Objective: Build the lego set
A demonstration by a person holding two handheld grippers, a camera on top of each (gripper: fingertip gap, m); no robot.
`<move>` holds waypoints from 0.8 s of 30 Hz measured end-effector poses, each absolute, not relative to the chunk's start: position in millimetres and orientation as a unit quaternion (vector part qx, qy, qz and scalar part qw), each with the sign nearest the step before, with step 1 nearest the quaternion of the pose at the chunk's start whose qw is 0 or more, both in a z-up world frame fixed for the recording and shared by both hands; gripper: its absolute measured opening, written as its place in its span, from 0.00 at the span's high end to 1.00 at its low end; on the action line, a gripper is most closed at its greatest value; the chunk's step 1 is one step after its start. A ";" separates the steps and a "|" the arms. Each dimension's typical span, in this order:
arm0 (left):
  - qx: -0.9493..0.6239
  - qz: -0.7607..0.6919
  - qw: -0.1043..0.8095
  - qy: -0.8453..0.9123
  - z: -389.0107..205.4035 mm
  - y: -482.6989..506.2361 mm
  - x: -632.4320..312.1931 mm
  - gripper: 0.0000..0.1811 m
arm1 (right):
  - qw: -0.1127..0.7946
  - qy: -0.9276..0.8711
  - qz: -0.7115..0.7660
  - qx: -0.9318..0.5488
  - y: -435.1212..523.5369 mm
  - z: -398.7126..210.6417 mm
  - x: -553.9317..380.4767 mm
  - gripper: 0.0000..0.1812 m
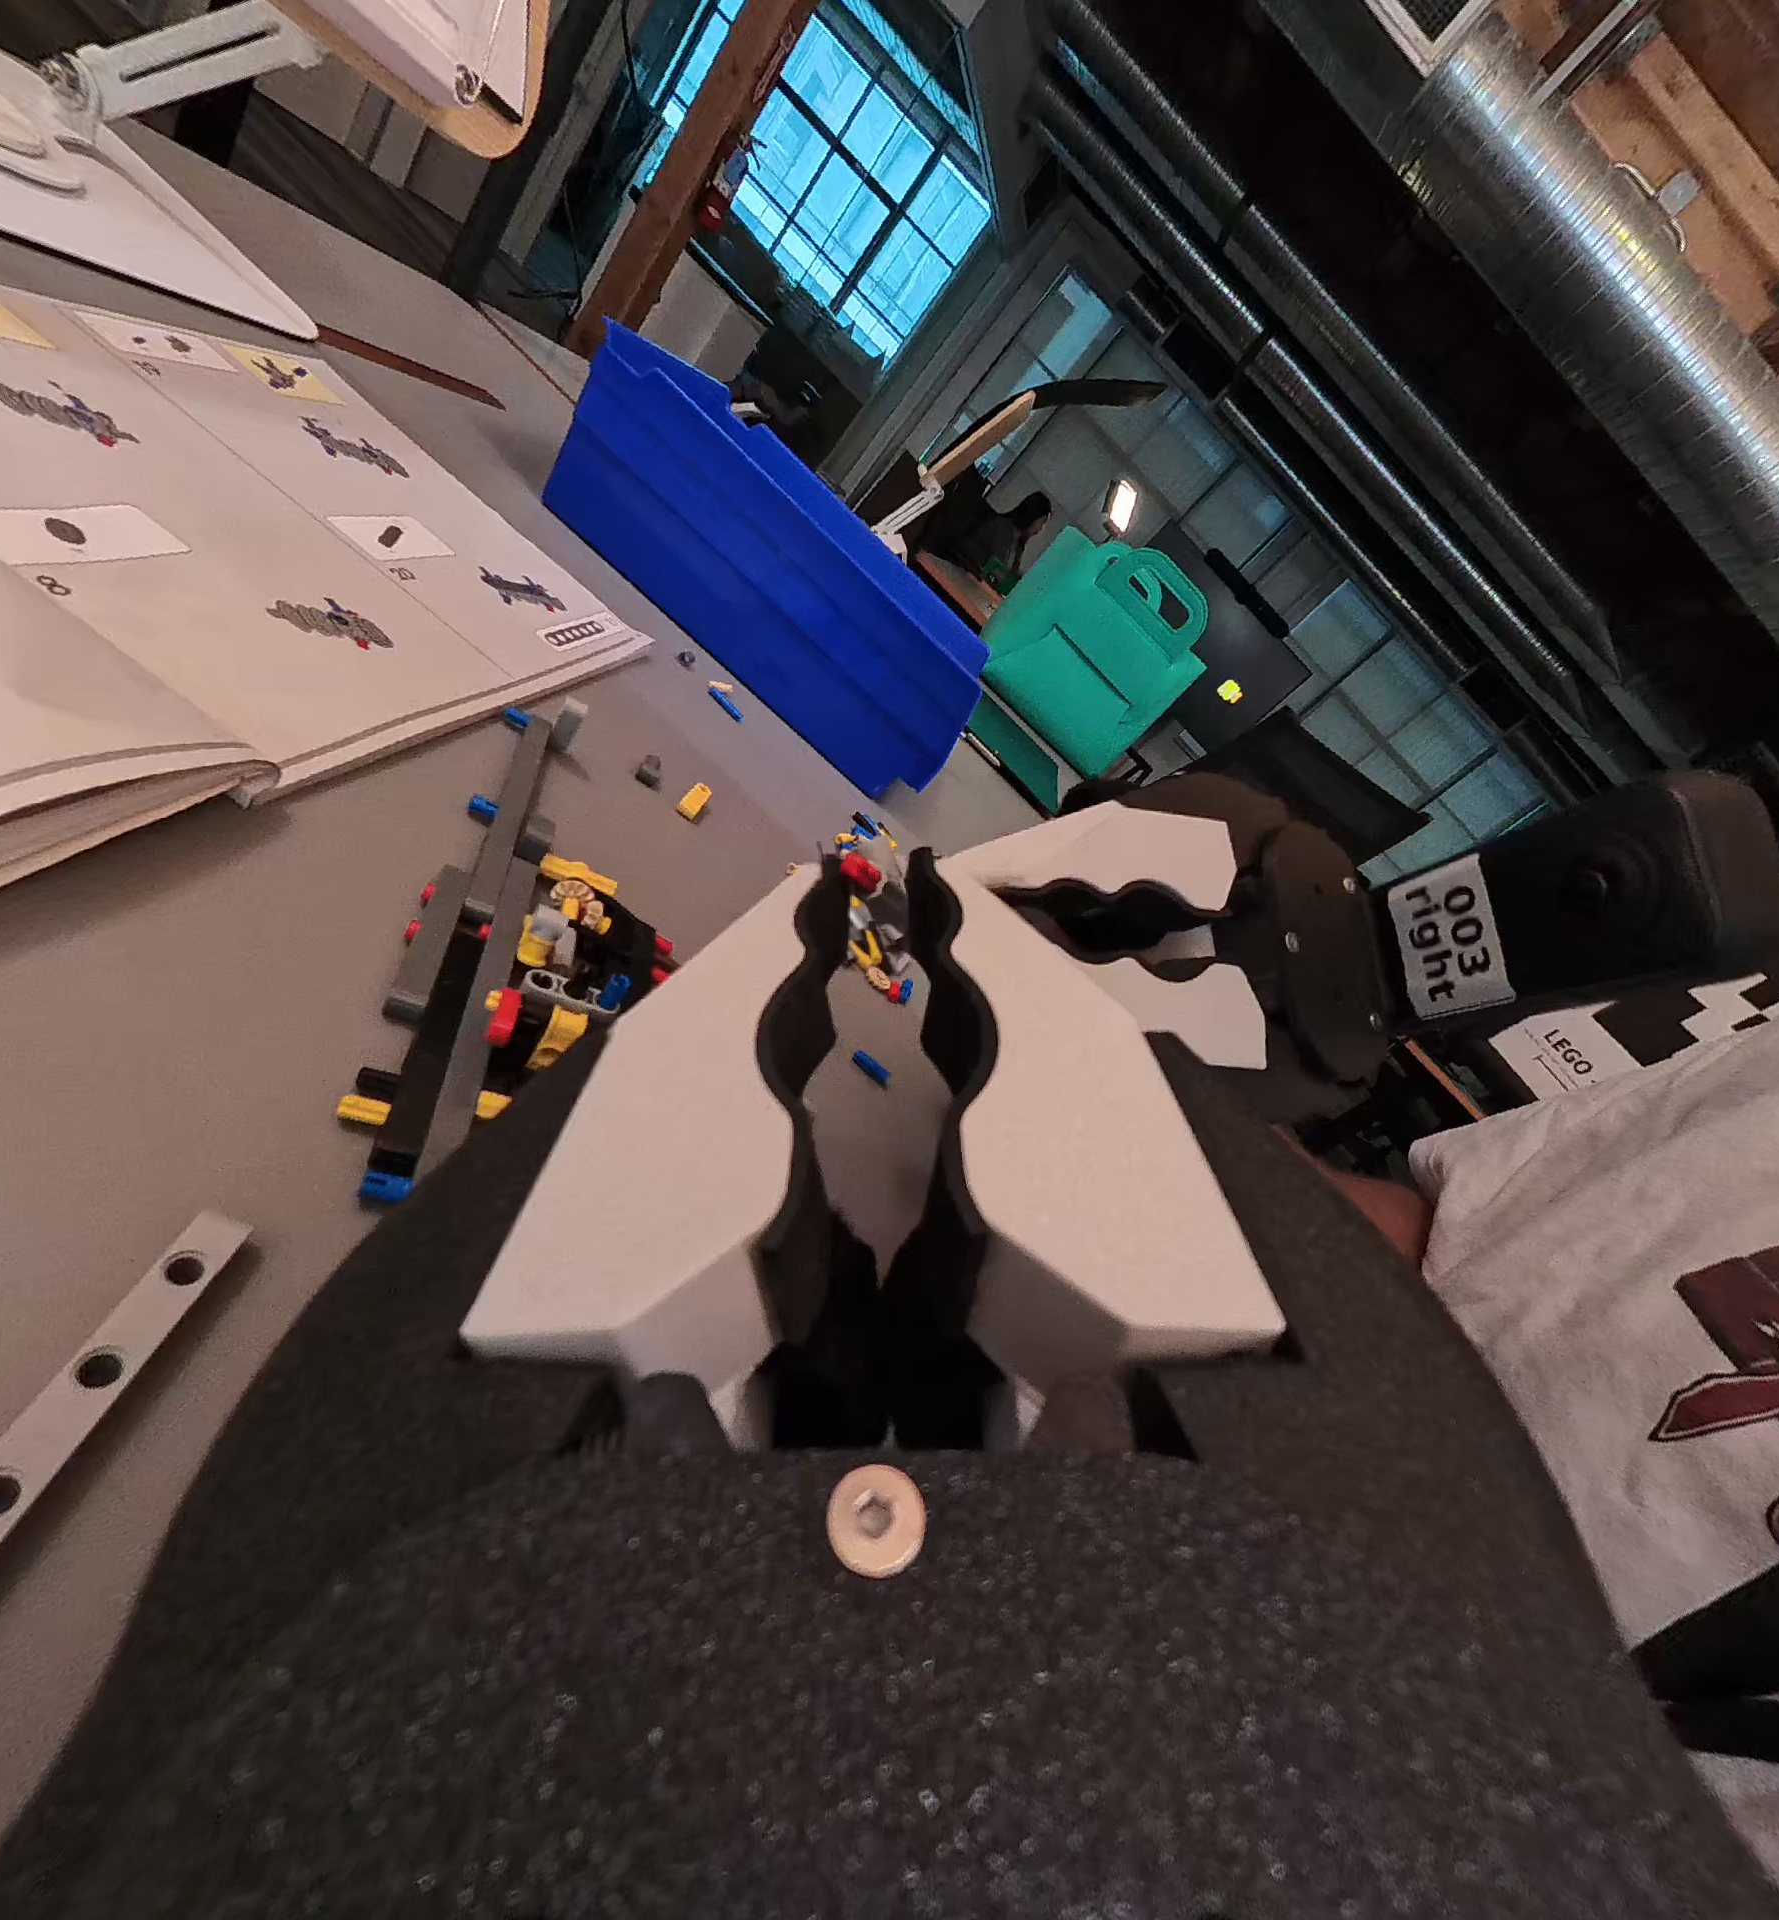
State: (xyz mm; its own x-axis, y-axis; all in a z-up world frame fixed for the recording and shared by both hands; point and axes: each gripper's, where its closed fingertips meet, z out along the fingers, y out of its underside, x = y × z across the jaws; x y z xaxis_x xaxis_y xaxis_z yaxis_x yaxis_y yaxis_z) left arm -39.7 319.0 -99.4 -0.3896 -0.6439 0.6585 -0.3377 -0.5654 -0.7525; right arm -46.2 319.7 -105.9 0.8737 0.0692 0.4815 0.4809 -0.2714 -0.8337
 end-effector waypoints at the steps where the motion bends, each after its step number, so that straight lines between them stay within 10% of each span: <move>1: -0.539 -0.703 0.107 0.452 -98.1 318.1 -40.2 0.95 | 0.579 -0.175 -0.186 -0.774 319.6 -104.9 -45.5 0.97; 24: -0.458 -0.689 0.161 0.538 -86.2 296.1 -52.6 0.96 | 0.637 -0.071 0.110 -0.760 292.5 -94.5 -57.4 0.87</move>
